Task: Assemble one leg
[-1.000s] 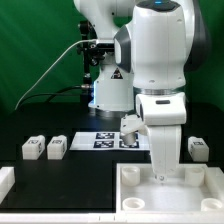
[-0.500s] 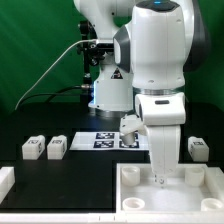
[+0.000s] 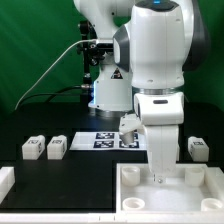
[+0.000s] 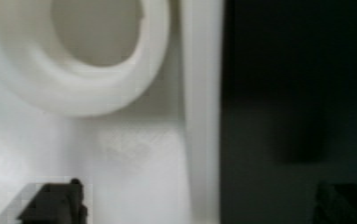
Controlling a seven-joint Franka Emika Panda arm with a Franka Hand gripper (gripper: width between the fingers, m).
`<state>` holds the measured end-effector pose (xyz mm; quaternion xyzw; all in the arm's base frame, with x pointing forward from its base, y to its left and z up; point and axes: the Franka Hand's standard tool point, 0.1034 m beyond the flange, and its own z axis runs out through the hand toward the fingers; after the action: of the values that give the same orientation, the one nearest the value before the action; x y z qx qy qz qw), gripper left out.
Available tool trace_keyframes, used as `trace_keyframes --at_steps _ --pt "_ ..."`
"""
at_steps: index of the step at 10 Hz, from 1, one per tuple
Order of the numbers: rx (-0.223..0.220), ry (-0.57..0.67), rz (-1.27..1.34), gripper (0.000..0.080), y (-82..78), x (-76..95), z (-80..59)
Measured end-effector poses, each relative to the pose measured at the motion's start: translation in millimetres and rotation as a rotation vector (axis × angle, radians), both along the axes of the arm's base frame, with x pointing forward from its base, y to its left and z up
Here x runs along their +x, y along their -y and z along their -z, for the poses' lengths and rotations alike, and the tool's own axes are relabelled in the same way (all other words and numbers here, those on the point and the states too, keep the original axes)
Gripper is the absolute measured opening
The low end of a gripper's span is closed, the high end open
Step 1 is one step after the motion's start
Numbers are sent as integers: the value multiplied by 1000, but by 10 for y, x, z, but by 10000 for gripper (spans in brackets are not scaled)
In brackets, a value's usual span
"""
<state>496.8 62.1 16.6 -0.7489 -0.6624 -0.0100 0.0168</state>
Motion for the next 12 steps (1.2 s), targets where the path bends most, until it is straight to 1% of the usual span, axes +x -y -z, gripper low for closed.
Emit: trace_keyframes --at_steps 1,2,4,7,9,10,11,12 --pt "-2 -5 85 649 -48 -12 -83" --pt "-4 -22 143 649 -137 -63 -156" --pt "19 -44 489 649 -329 -128 -249" --pt "42 -63 914 649 -614 -216 -225" --pt "47 -85 1120 649 -625 -219 -224" --pt "49 -104 1254 649 -659 -238 -214" --pt "50 -138 1400 649 -749 -296 -182" --pt "42 -157 1435 649 -831 -344 -186"
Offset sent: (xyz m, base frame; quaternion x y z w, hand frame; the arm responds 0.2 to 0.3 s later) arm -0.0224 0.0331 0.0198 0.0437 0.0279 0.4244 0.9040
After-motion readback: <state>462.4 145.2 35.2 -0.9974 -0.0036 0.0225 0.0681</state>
